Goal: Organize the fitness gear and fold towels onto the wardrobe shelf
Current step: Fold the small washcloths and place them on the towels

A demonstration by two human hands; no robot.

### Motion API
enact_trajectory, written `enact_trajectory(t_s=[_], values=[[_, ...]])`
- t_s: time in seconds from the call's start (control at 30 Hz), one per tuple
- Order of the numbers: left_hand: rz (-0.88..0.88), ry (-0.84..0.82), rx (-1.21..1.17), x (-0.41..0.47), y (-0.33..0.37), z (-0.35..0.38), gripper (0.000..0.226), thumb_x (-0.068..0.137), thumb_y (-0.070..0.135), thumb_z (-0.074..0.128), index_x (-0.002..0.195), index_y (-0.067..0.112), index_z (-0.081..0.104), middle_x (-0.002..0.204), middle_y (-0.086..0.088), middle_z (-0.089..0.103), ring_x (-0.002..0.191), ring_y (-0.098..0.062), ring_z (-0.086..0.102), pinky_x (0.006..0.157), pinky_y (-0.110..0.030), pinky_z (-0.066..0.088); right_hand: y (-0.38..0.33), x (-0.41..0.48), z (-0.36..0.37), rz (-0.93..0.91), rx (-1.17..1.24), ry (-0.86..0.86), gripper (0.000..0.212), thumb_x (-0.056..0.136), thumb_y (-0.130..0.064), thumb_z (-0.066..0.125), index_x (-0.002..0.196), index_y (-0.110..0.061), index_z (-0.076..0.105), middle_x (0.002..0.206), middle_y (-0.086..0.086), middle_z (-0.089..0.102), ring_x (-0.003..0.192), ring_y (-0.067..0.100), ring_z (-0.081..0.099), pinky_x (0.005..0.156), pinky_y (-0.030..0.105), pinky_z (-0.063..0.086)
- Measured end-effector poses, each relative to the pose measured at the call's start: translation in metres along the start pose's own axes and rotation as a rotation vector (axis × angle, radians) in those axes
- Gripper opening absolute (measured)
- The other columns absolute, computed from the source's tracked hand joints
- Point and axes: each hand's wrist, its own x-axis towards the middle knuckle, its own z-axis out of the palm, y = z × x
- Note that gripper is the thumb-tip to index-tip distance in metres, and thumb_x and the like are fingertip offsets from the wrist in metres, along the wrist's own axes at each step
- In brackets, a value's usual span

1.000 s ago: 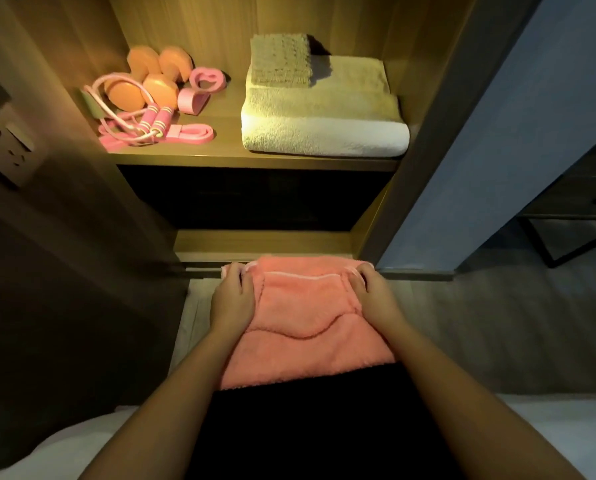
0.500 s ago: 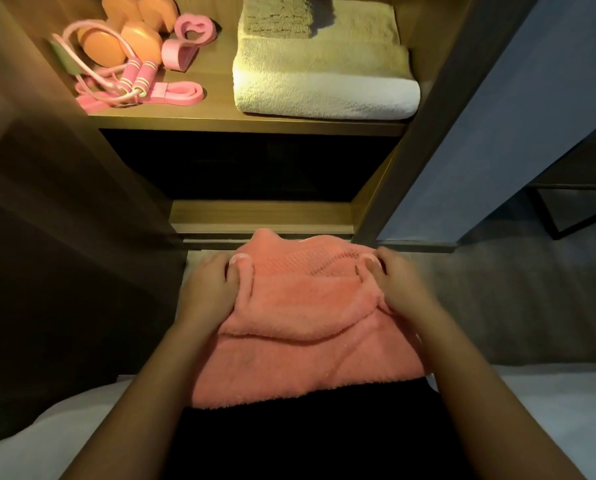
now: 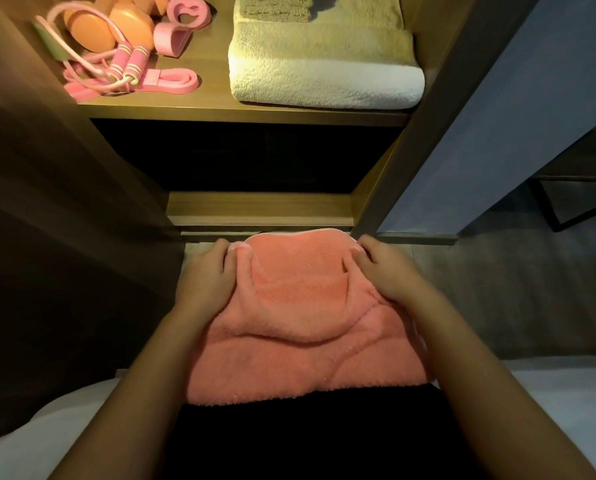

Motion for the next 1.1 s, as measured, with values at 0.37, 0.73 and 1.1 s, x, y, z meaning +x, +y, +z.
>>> enact_trajectory(t_s=[0.37, 0.73, 1.1], values=[[-0.200, -0.071, -0.205, -0.002, -0.010, -0.001, 0.024, 0.100, 0.030, 0.042, 0.088, 0.023, 0.061, 0.084, 0.004, 0.062, 0.077, -0.013, 0.058, 0.059, -0.029, 0.042, 0.020, 0.005, -0.002, 0.086, 0.240, -0.114, 0.020, 0.100, -0.028, 0.045, 0.092, -0.019, 0.060, 0.084, -0.010, 0.059, 0.081, 0.012, 0.056, 0.063, 0.022, 0.039], [-0.400, -0.105, -0.281, -0.001, -0.023, 0.014, 0.029, 0.098, 0.036, 0.044, 0.083, 0.014, 0.055, 0.083, -0.007, 0.059, 0.077, -0.025, 0.056, 0.069, -0.039, 0.047, 0.020, 0.014, 0.011, 0.353, 0.625, -0.018, 0.030, 0.097, -0.040, 0.049, 0.093, -0.016, 0.067, 0.091, -0.003, 0.066, 0.083, 0.014, 0.061, 0.064, 0.027, 0.044], [-0.681, -0.230, -0.379, 0.004, -0.032, 0.017, 0.024, 0.098, 0.030, 0.046, 0.090, 0.011, 0.057, 0.091, -0.009, 0.060, 0.080, -0.023, 0.056, 0.067, -0.032, 0.041, 0.031, 0.030, 0.020, 0.494, 0.509, -0.035, 0.017, 0.098, -0.031, 0.051, 0.091, -0.019, 0.060, 0.089, -0.001, 0.060, 0.079, 0.014, 0.055, 0.057, 0.026, 0.036]])
